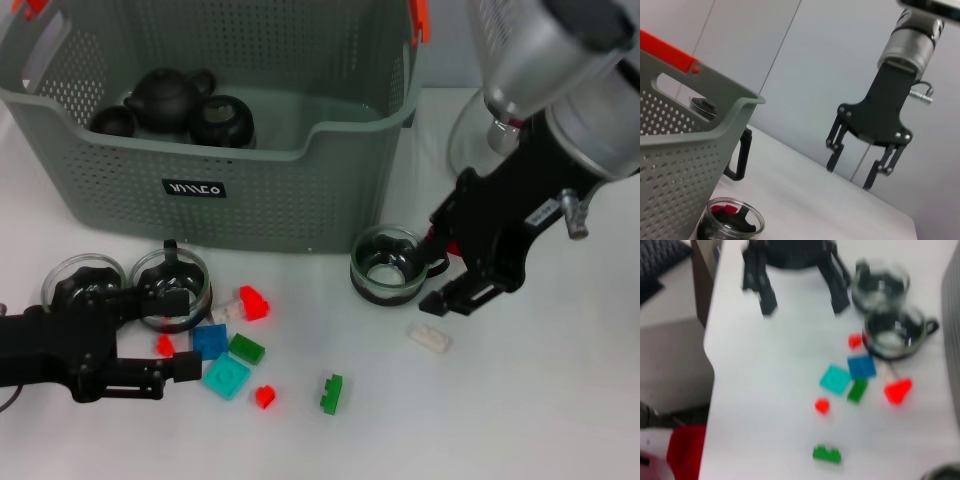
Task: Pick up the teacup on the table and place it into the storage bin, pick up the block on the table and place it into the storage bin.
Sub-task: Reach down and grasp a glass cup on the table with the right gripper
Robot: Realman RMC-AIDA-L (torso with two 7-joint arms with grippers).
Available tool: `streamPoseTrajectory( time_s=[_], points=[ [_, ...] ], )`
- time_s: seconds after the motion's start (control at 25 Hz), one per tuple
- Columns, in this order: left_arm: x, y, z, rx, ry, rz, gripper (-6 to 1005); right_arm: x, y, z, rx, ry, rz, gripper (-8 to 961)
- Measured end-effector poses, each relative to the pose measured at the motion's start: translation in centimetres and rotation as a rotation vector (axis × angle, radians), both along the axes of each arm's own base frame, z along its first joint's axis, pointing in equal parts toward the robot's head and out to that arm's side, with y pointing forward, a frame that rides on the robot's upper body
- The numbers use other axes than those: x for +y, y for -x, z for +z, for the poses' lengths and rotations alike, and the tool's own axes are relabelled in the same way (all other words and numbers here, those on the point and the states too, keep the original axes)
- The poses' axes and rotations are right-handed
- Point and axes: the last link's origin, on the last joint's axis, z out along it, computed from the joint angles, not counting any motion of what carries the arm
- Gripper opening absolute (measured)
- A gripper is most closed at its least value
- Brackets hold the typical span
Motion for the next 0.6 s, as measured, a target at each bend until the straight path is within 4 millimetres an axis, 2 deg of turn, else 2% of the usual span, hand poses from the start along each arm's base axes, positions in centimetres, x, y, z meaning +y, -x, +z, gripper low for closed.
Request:
streamPoseTrajectory(
  time_s=[0.2, 0.6],
  points=[
    [0.0, 0.0, -0.1, -0.004, -0.004, 0.003, 898, 0.2, -0.7, -1.6, -0.102, -0.008, 0.005, 563],
    [0.0, 0.2, -0.1, -0.006, -0.013, 0.010, 896, 1.6, -2.3, -6.3, -0.231, -0.084, 0.088, 562]
  ],
)
